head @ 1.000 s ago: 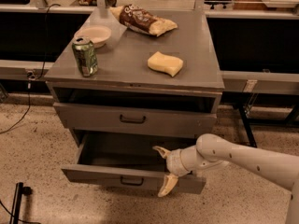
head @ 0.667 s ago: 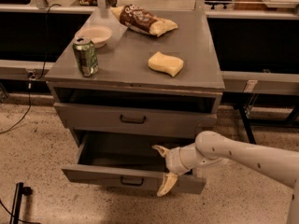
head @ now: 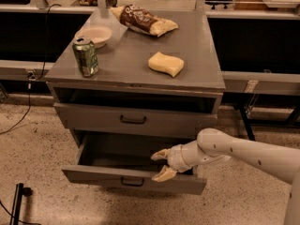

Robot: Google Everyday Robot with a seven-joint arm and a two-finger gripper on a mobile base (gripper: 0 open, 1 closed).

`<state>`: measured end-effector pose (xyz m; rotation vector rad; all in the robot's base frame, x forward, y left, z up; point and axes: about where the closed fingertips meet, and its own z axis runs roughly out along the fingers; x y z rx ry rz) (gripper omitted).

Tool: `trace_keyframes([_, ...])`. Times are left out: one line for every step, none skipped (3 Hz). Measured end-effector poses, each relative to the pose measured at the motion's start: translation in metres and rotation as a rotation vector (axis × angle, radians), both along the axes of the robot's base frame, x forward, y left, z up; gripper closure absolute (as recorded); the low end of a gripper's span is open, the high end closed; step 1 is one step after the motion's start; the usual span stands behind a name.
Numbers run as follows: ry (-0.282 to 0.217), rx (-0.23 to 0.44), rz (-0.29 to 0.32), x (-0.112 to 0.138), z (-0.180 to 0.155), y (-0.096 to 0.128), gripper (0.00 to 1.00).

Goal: Open middle drawer

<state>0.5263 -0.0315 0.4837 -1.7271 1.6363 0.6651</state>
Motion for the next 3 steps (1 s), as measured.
trace_keyframes([0.009,0.017,-0.028,0.016,-0.003,-0.007,0.63])
trace_keyframes([0.01,0.053,-0.067,0.035,-0.006,-0.017,0.86])
trace_keyframes([-0.01,0.024,-0.082,0.045,-0.022,-0.025,0.9])
